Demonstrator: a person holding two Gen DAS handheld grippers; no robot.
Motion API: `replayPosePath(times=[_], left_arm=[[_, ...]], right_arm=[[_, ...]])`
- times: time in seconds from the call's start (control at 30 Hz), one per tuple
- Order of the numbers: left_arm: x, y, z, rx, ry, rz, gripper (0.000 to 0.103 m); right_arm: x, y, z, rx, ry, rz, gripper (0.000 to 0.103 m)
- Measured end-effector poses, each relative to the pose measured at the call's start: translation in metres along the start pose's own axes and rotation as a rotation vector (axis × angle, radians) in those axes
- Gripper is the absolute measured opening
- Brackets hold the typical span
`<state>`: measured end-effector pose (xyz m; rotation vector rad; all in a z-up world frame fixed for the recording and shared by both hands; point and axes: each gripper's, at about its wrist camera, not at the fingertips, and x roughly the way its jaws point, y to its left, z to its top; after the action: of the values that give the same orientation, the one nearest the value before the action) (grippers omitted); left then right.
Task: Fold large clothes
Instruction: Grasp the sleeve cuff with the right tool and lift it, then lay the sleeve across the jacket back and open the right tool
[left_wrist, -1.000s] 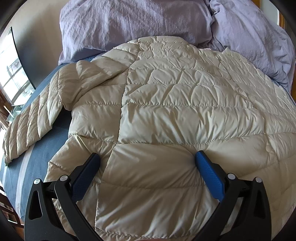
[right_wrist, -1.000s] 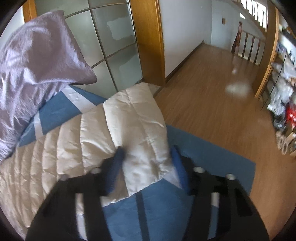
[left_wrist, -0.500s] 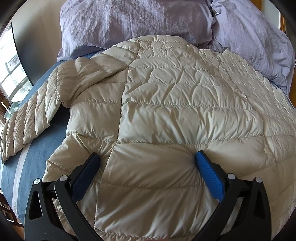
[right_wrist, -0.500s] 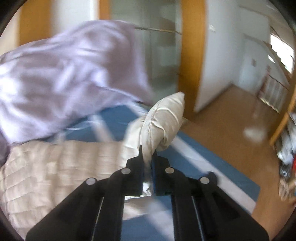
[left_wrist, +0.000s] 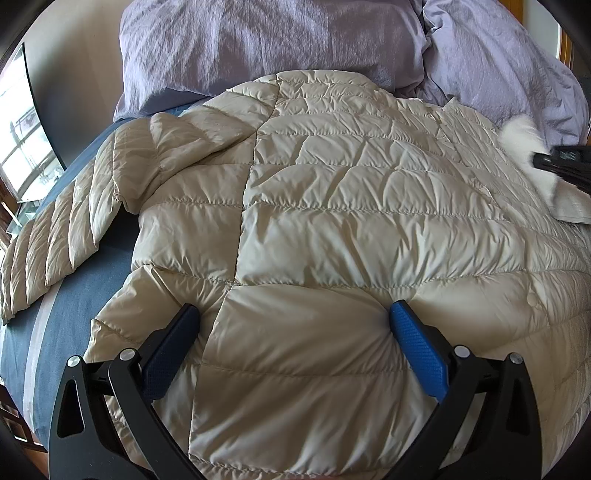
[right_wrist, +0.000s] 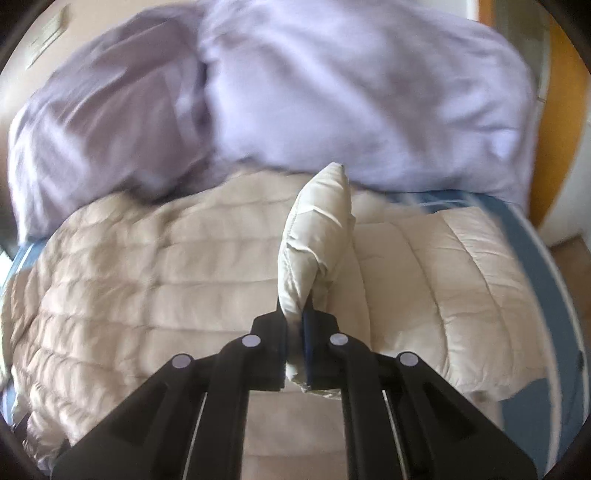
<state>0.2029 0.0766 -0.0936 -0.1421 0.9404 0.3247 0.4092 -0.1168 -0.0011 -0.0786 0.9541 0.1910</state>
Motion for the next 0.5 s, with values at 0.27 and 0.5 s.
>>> replayPosePath(times=[0.27, 0.5], left_arm=[[0.000, 0.000, 0.000, -0.001, 0.000, 0.000, 0.102], [0.000, 0.000, 0.000, -0.001, 0.000, 0.000, 0.102]], right_arm=[[-0.007, 0.070, -0.010, -0.087, 0.017, 0.121, 0.013], [-0.026, 0.068, -0.015, -0.084, -0.007, 0.227, 0.046]])
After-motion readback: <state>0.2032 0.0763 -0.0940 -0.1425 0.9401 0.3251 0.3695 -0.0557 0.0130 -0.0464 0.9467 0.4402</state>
